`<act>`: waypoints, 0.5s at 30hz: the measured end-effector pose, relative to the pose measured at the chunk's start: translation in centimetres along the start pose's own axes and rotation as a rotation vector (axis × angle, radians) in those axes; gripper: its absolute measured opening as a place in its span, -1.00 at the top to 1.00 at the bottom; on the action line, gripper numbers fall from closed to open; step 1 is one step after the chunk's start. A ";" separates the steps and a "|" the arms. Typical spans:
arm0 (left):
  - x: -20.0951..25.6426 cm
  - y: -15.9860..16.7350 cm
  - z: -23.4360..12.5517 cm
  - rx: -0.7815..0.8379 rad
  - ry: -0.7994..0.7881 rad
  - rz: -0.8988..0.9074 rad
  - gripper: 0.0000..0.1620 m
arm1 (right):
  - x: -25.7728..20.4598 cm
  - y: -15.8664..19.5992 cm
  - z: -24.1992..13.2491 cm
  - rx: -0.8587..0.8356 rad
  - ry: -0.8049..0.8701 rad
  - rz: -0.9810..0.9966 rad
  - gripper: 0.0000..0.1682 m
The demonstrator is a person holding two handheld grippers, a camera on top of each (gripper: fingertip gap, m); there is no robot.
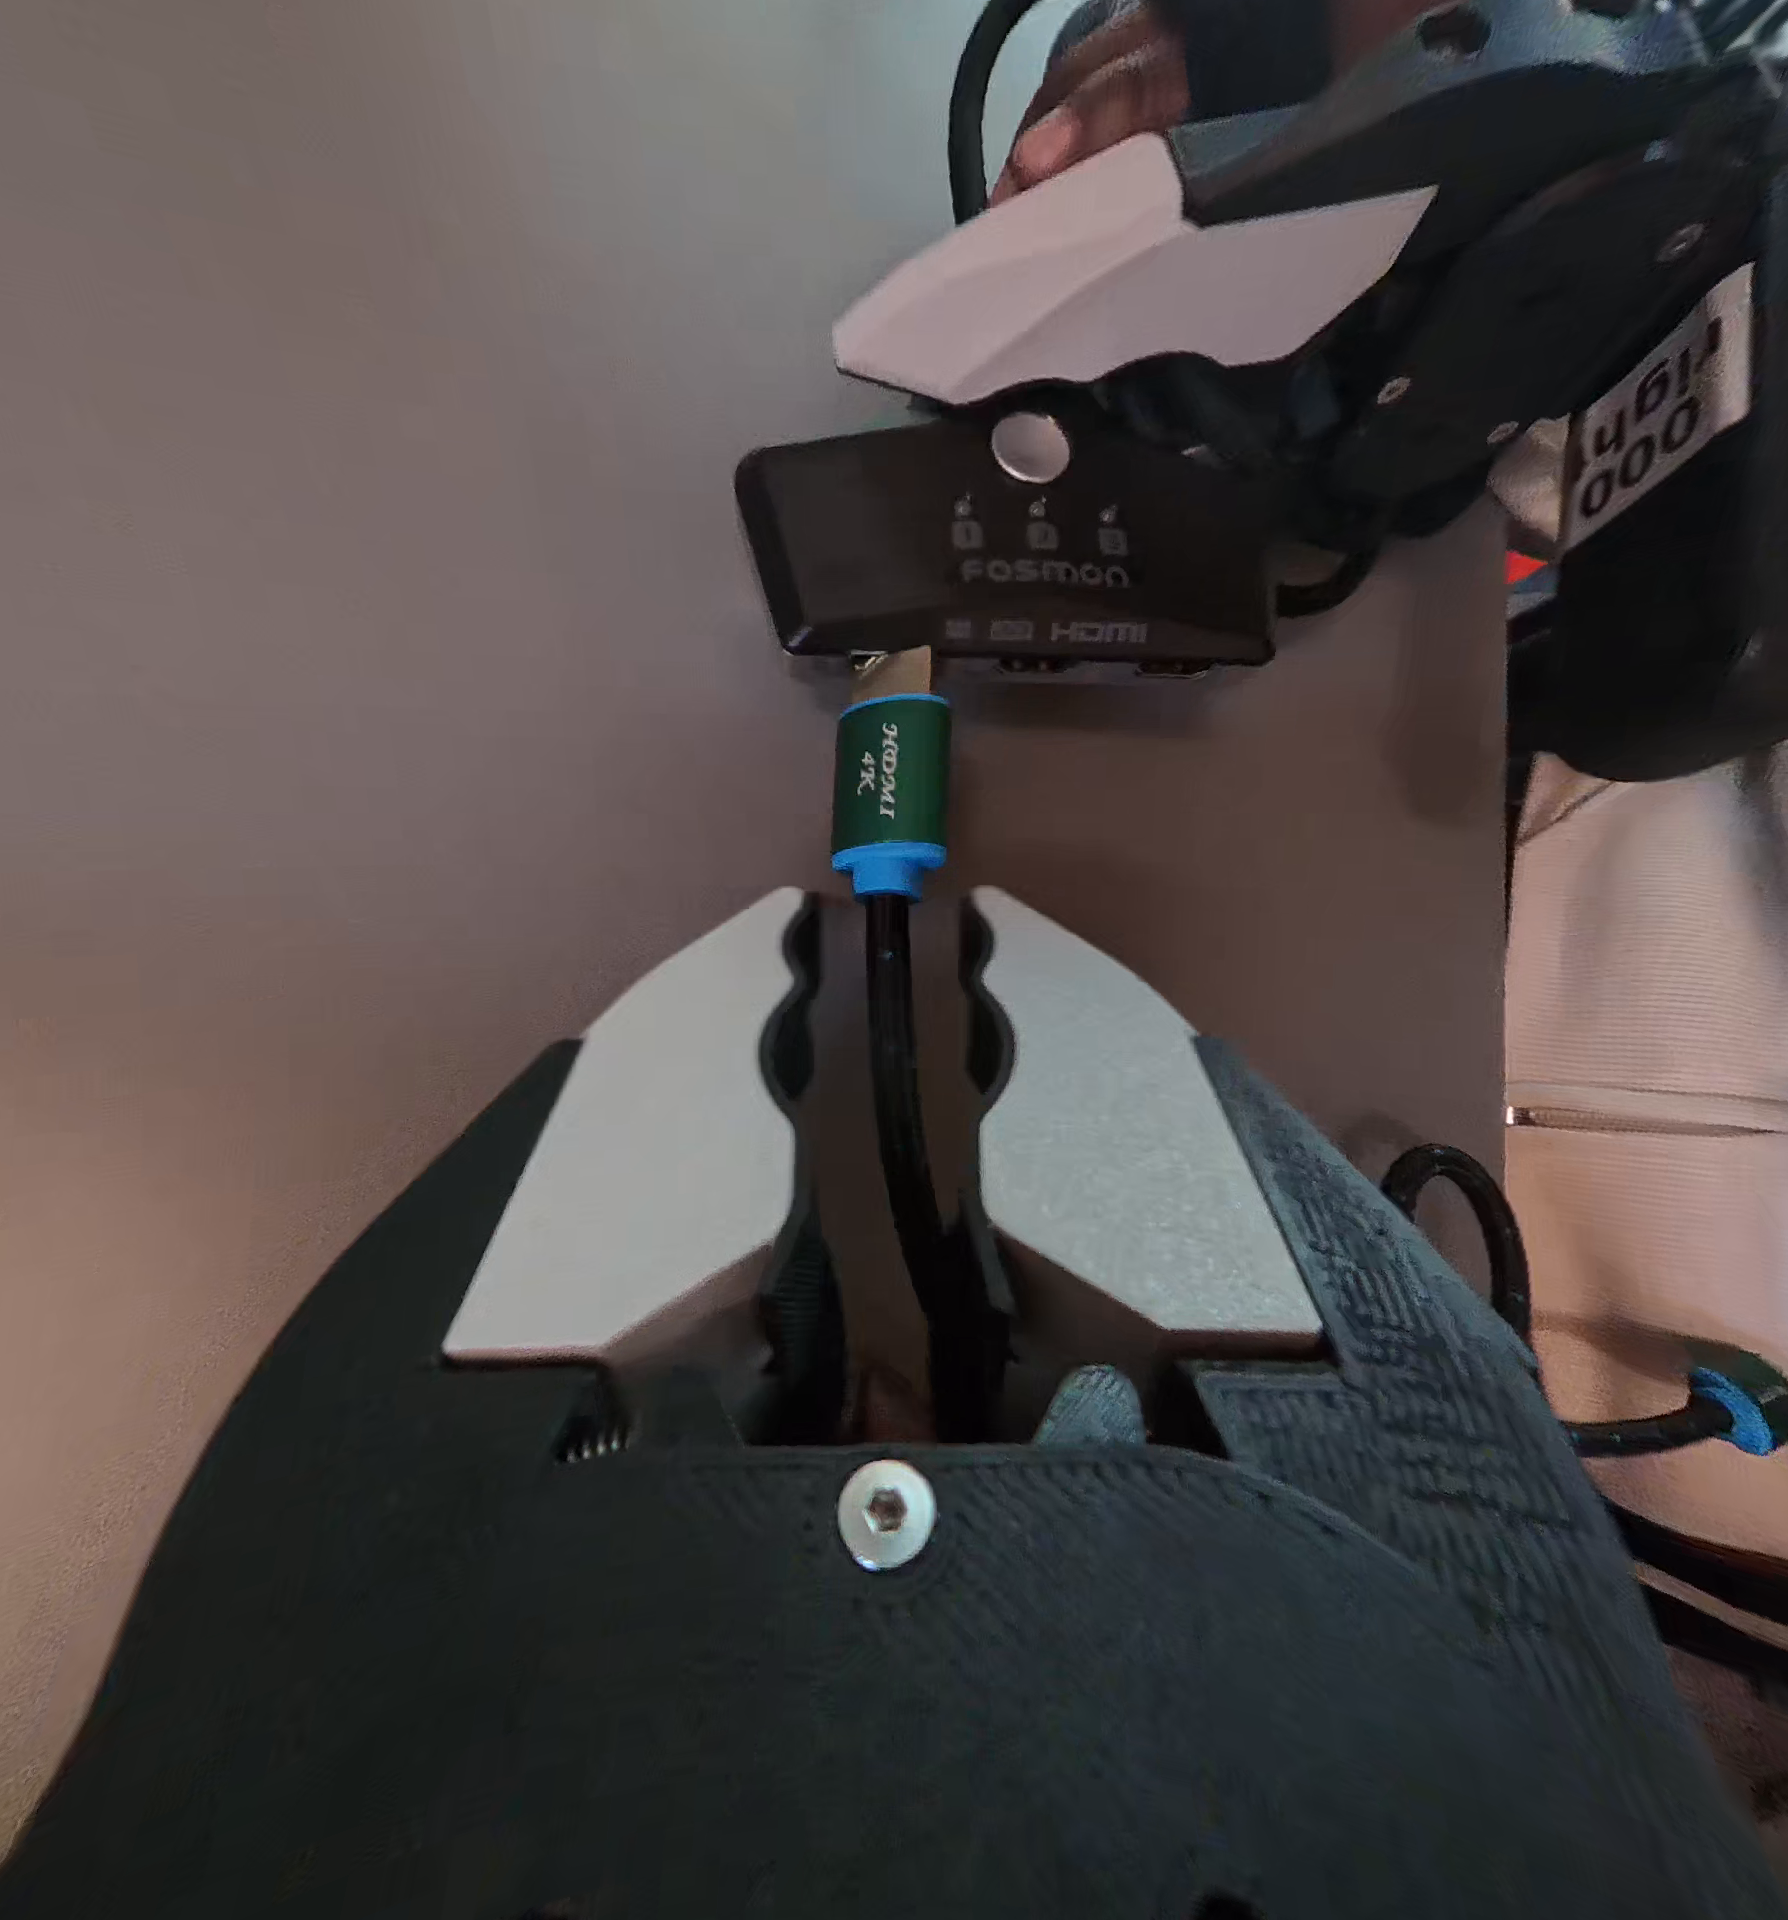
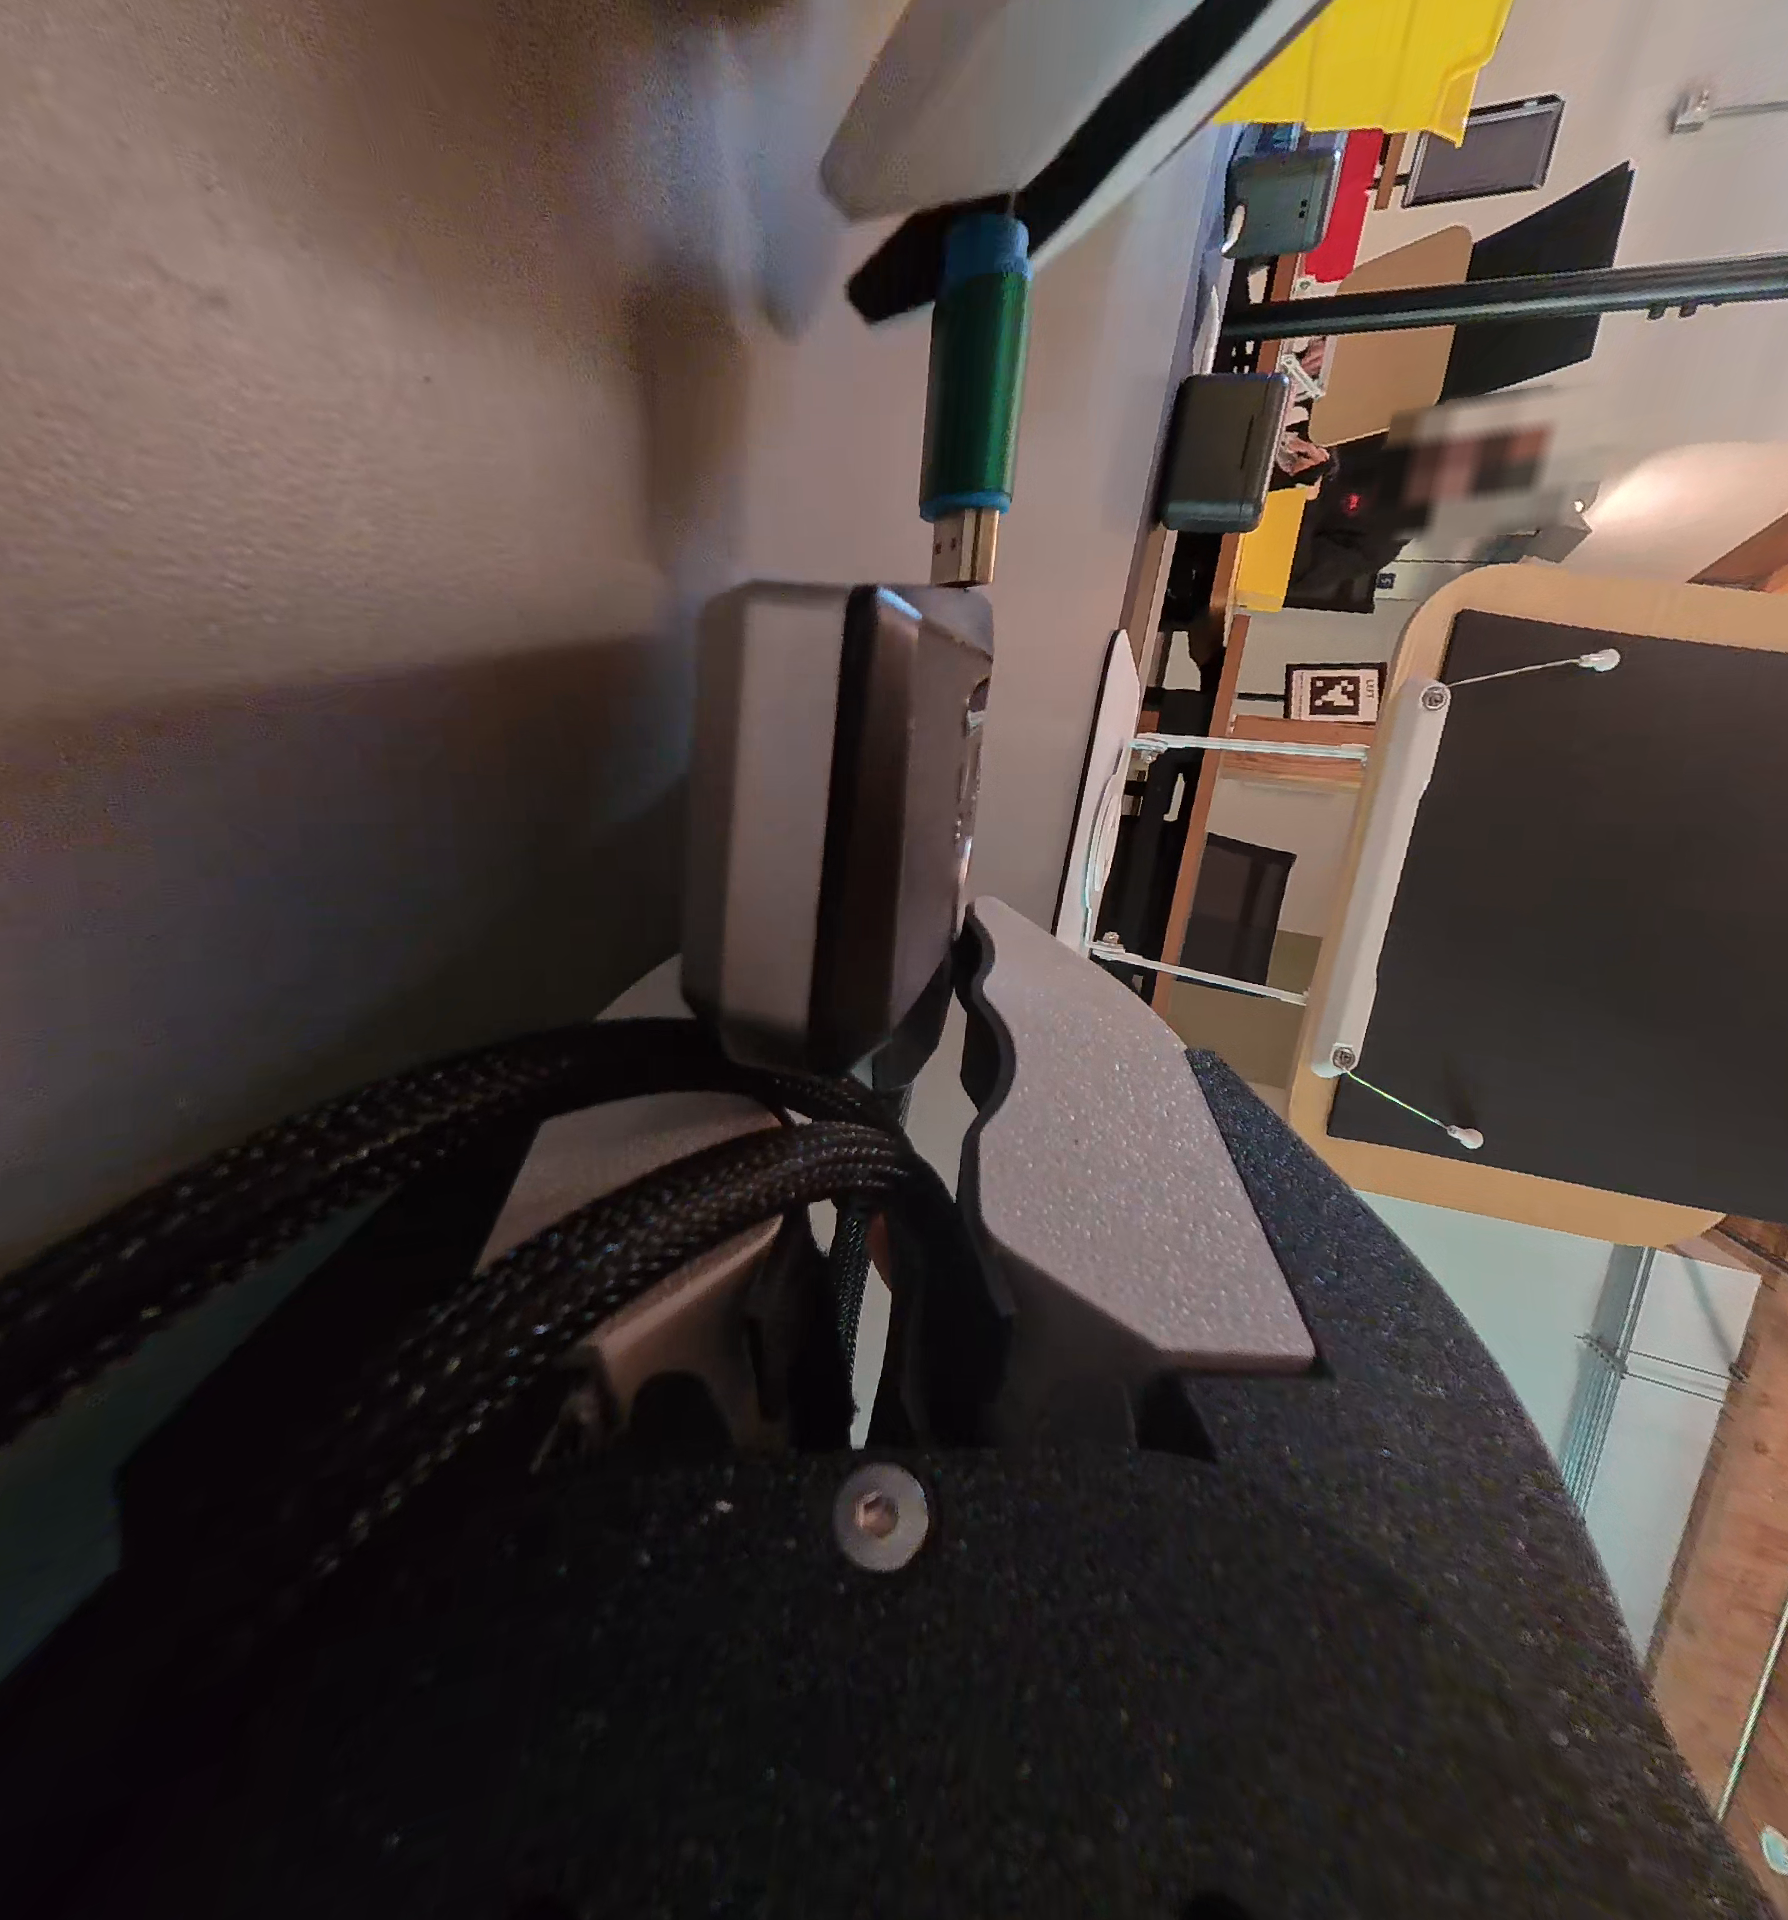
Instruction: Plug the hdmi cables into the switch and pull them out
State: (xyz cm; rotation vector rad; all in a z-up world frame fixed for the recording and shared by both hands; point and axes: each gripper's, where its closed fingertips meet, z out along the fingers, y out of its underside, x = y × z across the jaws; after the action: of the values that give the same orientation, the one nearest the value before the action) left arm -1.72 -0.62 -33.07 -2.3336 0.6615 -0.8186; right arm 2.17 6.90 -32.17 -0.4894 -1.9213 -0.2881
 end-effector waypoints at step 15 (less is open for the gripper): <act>-1.9 -1.5 -0.3 0.012 -0.636 0.266 0.87 | 0.7 0.9 0.2 -0.065 0.035 0.050 0.68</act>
State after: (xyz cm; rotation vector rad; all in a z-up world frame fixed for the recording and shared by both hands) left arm -2.87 1.45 -32.63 -2.2431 0.6490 0.0505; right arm 2.21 7.93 -31.61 -0.5706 -1.8679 -0.3253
